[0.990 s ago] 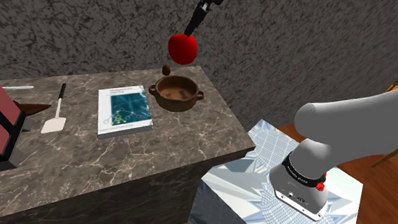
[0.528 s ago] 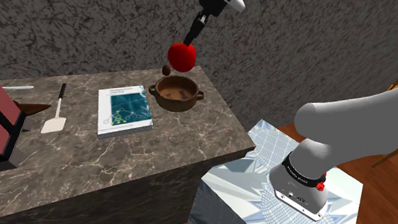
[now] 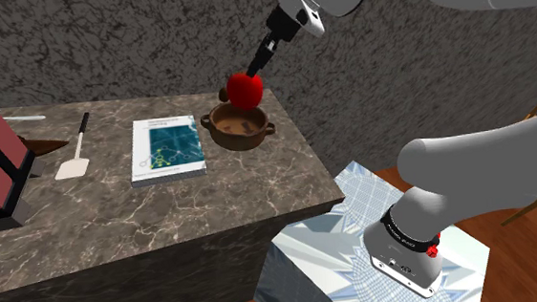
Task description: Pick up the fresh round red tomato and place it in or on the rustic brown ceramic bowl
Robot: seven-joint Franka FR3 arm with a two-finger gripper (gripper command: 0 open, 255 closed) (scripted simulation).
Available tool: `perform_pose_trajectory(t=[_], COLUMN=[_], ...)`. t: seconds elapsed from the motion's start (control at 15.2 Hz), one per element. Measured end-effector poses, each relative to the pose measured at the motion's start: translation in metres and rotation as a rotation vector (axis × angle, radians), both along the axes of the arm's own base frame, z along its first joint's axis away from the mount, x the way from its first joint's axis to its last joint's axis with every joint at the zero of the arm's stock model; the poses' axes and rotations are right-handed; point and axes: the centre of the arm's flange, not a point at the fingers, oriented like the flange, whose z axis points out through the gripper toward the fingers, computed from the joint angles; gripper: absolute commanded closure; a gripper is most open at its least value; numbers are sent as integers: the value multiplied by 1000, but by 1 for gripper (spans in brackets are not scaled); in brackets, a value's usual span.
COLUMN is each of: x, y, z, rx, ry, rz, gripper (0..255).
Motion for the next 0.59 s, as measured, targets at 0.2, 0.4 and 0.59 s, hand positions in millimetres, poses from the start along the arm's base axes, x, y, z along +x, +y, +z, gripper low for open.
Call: perform_pose_trajectory(t=[0.2,0.4,0.59], x=[0,0,0], y=[0,0,0], z=[-16,-31,-44], rx=[0,0,0], ry=[0,0,0], rz=[0,0,0], gripper=[255,255,255])
